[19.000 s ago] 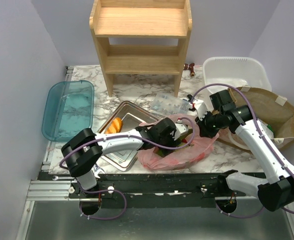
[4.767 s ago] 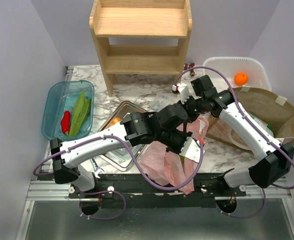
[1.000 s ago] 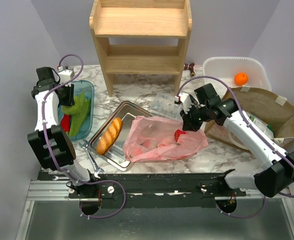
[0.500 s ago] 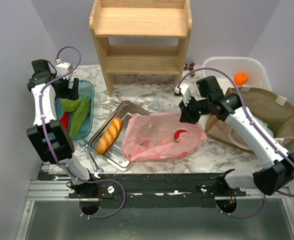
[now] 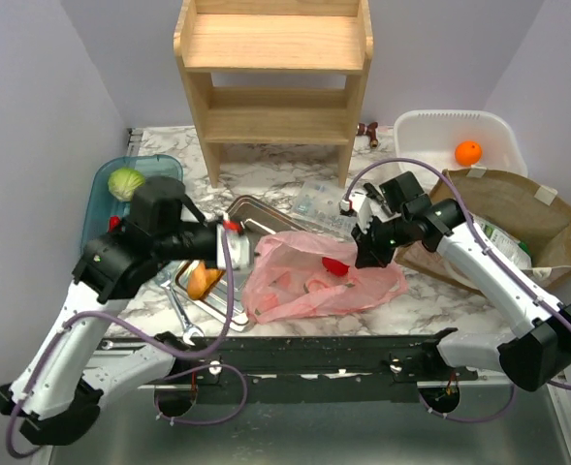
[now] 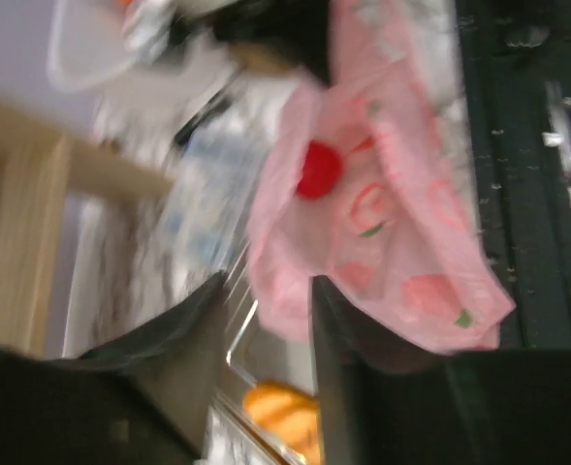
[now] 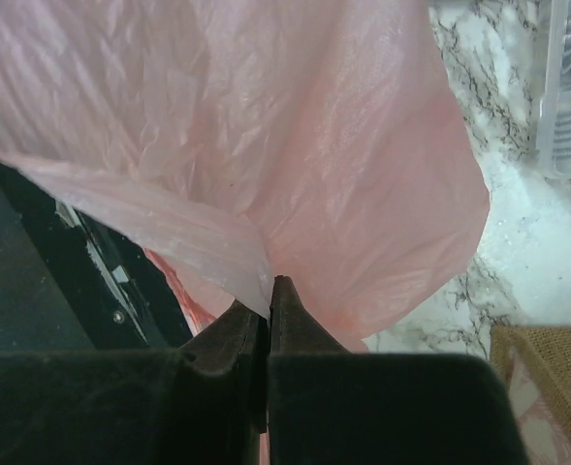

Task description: Untie the knot of the grocery bags and take out the mixed food

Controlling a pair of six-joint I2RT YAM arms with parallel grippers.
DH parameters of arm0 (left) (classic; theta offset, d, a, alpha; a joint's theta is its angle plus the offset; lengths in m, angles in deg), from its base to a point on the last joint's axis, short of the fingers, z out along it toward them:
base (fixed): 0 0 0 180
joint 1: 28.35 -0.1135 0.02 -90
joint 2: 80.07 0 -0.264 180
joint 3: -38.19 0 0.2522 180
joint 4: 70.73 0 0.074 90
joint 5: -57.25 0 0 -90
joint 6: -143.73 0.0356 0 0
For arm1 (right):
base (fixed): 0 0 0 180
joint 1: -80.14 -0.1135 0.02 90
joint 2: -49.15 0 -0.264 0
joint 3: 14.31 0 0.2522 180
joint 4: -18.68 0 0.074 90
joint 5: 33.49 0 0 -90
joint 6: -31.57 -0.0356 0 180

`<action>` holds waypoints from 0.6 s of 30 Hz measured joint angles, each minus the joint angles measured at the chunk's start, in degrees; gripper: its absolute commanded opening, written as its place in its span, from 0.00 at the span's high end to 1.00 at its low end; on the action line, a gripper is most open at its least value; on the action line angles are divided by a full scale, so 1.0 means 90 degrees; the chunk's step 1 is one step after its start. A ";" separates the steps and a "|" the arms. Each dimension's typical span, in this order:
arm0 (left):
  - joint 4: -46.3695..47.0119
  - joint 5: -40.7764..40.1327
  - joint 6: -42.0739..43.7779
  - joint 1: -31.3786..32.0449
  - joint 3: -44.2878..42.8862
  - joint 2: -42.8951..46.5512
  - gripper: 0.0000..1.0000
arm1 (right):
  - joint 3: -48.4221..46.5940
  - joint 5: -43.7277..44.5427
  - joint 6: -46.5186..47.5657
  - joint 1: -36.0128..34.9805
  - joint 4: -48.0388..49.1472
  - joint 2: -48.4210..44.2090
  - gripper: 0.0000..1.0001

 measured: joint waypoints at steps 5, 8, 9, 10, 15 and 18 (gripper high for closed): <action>0.0651 -0.0274 -0.0107 0.2752 0.0775 0.0049 0.85 | -0.0039 0.0051 -0.0029 0.0000 -0.0114 0.0197 0.99; 0.1258 -0.0639 -0.0056 0.3502 0.0903 -0.0843 0.89 | -0.0199 0.0109 -0.0090 0.0000 -0.0124 0.0238 0.99; 0.1423 -0.0729 -0.0029 0.3619 0.0974 -0.1137 0.89 | -0.0267 0.0138 -0.0124 0.0000 -0.0121 0.0260 0.99; 0.1637 -0.0845 0.0036 0.3704 0.1093 -0.1435 0.89 | -0.0328 0.0172 -0.0168 0.0000 -0.0119 0.0284 0.99; 0.2557 -0.1566 0.0342 0.3806 0.1605 -0.2594 0.74 | -0.0442 0.0440 -0.0442 0.0000 -0.0061 0.0410 1.00; 0.3242 -0.2001 0.0532 0.3801 0.1877 -0.3092 0.66 | -0.0442 0.0600 -0.0546 0.0000 -0.0046 0.0476 0.99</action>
